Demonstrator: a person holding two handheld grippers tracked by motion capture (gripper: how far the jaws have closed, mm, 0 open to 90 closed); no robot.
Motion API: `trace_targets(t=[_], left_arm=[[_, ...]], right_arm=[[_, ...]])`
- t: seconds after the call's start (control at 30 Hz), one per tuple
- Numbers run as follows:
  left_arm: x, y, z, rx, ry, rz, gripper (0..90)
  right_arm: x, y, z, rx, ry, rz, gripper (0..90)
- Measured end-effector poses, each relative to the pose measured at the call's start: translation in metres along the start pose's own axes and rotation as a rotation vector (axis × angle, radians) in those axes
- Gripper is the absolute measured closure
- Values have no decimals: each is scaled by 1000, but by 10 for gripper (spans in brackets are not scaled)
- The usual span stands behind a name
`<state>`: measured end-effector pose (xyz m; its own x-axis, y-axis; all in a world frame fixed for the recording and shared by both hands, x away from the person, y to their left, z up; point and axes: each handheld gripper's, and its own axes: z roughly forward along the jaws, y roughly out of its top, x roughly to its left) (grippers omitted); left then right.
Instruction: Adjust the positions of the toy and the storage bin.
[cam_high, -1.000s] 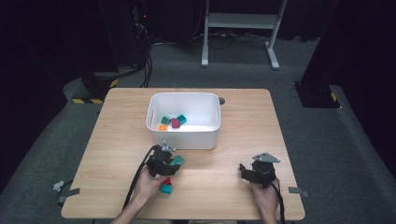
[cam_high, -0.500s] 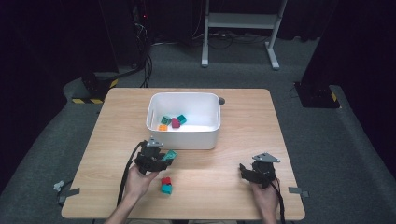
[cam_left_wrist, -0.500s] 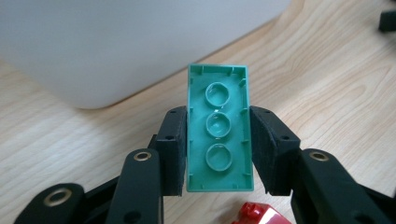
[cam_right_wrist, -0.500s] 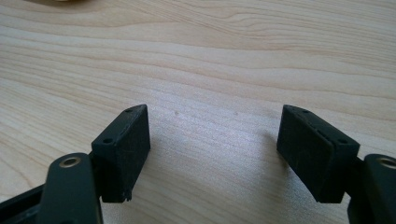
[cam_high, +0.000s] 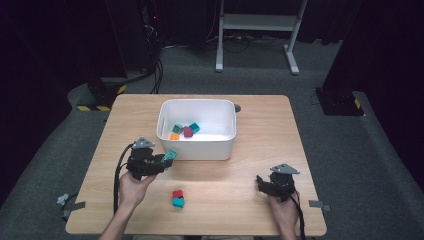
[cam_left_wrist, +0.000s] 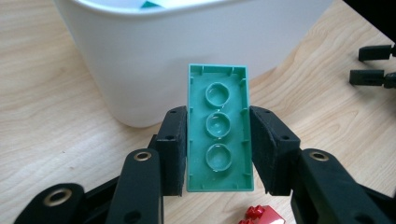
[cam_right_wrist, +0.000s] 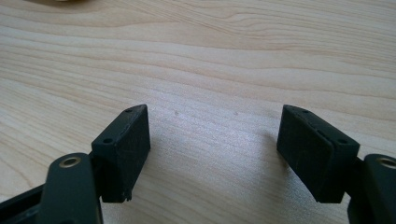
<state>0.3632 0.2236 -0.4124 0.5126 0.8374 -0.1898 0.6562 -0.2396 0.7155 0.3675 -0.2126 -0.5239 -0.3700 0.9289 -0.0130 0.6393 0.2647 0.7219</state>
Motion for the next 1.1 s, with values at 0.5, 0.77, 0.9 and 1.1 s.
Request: trace_targets(t=[0.5,0.77,0.9,1.1], left_arm=[[6,20,-17,-46,-1,4,584],[8,39,-26,-66,-2,23,584],[10,47,-28,-71,-10,18,584],[14,58,-29,-78,-14,13,584]], right_arm=[[0,0,0,-1,0,0,256],[0,0,0,-1,0,0,256],[0,0,0,-1,0,0,256],[0,0,0,0,0,0,256]])
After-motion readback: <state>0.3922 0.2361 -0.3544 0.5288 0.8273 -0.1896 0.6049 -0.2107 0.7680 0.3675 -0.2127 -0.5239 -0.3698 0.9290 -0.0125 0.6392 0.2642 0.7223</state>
